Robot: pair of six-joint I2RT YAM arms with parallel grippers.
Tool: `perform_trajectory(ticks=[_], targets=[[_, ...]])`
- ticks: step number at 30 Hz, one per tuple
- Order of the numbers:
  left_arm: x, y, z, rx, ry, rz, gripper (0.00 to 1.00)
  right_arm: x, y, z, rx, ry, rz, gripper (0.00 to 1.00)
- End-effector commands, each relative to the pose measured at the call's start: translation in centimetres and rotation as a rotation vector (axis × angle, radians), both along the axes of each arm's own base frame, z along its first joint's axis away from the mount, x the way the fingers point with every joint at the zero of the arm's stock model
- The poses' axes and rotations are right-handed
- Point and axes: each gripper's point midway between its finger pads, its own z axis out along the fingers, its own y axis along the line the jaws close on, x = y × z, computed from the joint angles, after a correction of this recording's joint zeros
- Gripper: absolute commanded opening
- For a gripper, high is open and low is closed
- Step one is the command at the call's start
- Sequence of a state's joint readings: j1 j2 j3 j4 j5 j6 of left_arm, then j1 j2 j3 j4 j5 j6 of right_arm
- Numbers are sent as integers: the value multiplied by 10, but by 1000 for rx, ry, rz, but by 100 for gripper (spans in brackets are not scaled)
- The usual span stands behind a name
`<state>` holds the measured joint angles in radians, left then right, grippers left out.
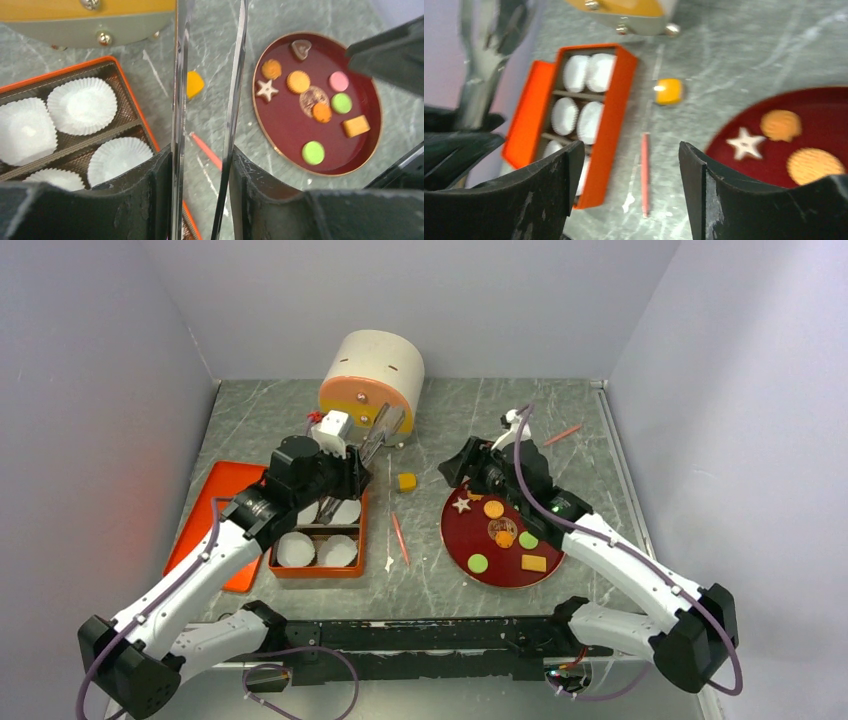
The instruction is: Pack the cookies
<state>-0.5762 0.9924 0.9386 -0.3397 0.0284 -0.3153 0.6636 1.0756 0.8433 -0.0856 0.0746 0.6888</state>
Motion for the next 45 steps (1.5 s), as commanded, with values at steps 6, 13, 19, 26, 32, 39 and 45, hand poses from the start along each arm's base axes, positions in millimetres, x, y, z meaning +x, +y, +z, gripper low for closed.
perform_trajectory(ticks=[6, 13, 19, 26, 32, 39, 45], targets=[[-2, 10, -11, 191, 4, -80, 44, 12, -128, -55, -176, 263, -323, 89], [-2, 9, -19, 254, 29, -126, 43, -10, -218, -96, -294, 465, -683, 100], [-5, -2, -17, 244, 48, -191, 42, -34, -264, -124, -366, 576, -897, 100], [-11, -12, -16, 211, 53, -251, 43, -62, -278, -168, -322, 743, -954, 100], [-17, -19, -18, 194, 62, -300, 43, -78, -264, -197, -245, 815, -906, 100], [-21, -24, -25, 194, 87, -337, 44, -62, -236, -195, -120, 749, -758, 100], [-23, -30, -29, 196, 105, -355, 46, -50, -212, -189, -7, 708, -663, 100]])
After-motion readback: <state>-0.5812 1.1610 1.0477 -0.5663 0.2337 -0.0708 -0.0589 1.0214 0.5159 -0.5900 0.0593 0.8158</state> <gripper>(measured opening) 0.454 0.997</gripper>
